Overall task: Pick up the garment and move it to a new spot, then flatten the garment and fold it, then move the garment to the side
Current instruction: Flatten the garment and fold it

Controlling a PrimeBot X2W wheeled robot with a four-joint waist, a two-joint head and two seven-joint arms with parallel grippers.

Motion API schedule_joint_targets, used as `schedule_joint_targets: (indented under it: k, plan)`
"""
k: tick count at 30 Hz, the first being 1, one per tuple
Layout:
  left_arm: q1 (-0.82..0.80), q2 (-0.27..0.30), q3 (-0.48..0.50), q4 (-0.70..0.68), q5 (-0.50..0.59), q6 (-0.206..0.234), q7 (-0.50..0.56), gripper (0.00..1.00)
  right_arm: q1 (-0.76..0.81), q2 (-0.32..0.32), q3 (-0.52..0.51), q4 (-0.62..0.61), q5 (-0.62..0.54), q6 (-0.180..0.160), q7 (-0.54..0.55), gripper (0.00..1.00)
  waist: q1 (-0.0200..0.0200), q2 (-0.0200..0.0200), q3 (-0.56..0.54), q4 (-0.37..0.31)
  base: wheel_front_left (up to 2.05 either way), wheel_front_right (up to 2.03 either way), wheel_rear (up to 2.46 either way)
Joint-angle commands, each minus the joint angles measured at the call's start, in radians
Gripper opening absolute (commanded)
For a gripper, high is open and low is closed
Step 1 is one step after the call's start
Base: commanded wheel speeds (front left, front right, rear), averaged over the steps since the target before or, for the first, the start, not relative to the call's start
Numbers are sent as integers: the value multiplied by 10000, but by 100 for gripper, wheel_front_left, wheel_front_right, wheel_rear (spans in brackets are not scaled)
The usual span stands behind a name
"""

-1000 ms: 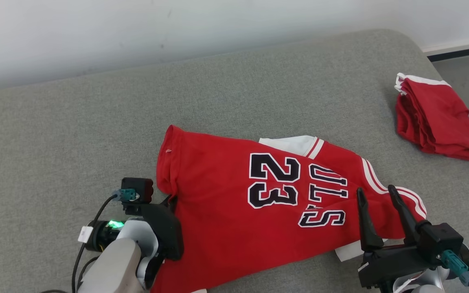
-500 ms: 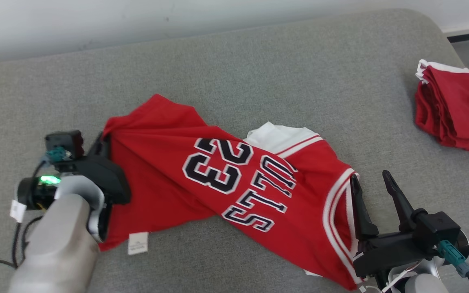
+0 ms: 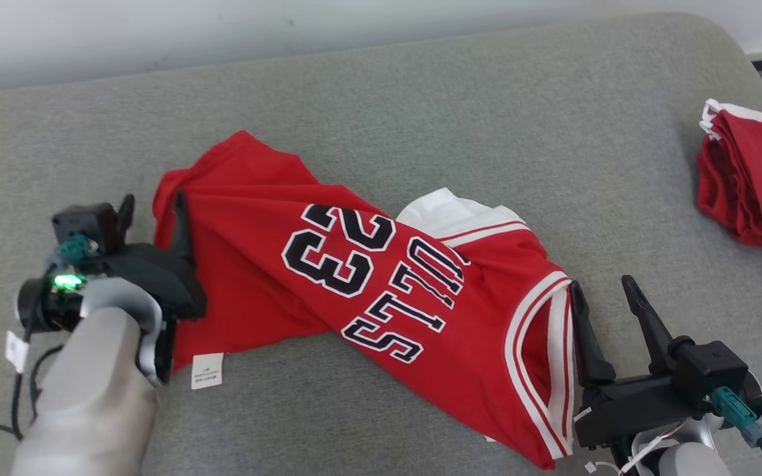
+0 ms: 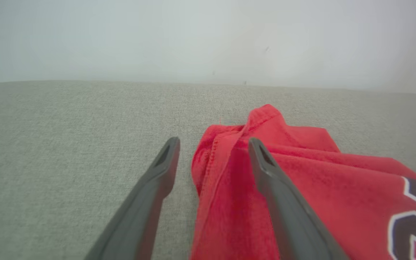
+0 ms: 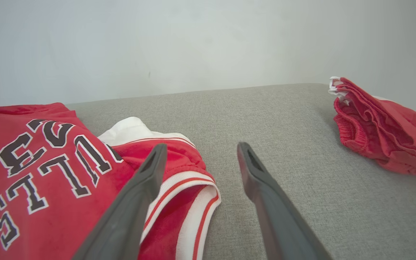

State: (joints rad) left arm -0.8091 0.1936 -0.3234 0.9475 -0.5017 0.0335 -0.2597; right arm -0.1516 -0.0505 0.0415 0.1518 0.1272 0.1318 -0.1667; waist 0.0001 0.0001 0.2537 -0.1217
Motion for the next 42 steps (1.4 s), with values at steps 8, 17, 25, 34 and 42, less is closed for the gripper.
schedule_joint_targets:
  k: [8,17,25,34,42]
  plan:
    - [2127,-175,839,-2515,582,3,-47,100,272,1,-207,131,-13,-26,44,100,-1,-1,-927,856,0,0,0]
    - [5525,-790,2116,-6379,1798,-170,-42,100,792,3,-549,269,-21,-26,137,100,-1,-1,-1989,1395,0,0,0]
    - [7784,-1259,3009,-8288,2471,-439,-43,100,1250,2,-463,332,153,-26,200,100,-1,-1,-2649,1525,0,0,0]
    - [8968,-1403,3287,-8763,2891,-644,-44,100,1753,3,-225,801,618,-26,1004,100,-1,-1,-2783,1611,0,0,0]
    - [8983,-1432,3109,-8730,2754,-605,-44,100,1466,2,-198,1329,1244,-26,2568,100,-1,-1,-2581,1663,0,0,0]
